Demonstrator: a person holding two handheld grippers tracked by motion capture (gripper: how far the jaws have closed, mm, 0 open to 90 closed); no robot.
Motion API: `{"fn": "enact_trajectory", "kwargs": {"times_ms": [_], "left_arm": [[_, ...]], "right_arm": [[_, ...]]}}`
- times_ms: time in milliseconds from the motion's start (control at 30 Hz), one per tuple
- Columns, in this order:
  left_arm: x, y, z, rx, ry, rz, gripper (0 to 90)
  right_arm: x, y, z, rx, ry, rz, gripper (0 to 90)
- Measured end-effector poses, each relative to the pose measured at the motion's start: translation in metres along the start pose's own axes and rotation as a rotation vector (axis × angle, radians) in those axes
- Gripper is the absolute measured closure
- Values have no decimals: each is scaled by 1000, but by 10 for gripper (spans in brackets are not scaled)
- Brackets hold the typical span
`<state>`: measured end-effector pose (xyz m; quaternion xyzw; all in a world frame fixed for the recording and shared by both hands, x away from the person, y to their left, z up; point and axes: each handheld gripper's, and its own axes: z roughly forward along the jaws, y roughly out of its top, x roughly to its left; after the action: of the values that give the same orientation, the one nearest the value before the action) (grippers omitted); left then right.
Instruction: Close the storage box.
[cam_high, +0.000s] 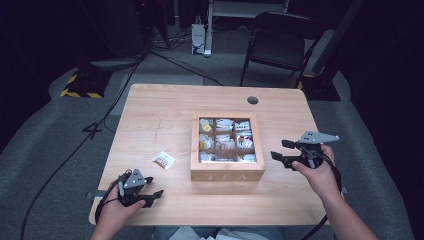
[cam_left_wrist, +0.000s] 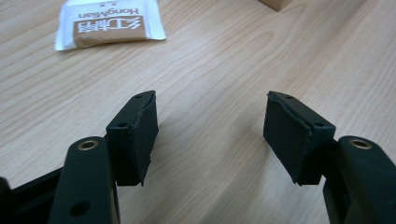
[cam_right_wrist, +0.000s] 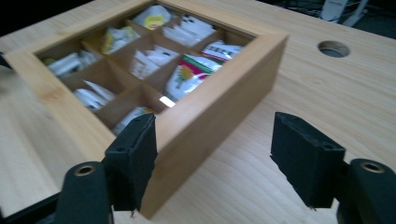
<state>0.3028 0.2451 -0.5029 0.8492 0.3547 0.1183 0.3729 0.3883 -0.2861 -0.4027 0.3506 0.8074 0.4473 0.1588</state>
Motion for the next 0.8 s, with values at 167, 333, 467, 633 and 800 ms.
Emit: {"fn": "enact_trajectory", "kwargs": {"times_ms": [167, 333, 467, 633, 800], "left_arm": [[3, -1, -1, 7, 22, -3, 331], [5, -2, -2, 10, 26, -7, 291], [6, -2, -1, 19, 51, 5, 271], [8, -1, -1, 28, 60, 6, 243], [9, -1, -1, 27, 64, -1, 209]], "right_arm": [[-24, -8, -3, -2, -28, 35, 260], [-44, -18, -7, 3, -67, 62, 242], [-56, -28, -7, 19, -91, 68, 241], [-68, -43, -4, 38, -119, 67, 238], [-76, -59, -1, 59, -136, 90, 236]]}}
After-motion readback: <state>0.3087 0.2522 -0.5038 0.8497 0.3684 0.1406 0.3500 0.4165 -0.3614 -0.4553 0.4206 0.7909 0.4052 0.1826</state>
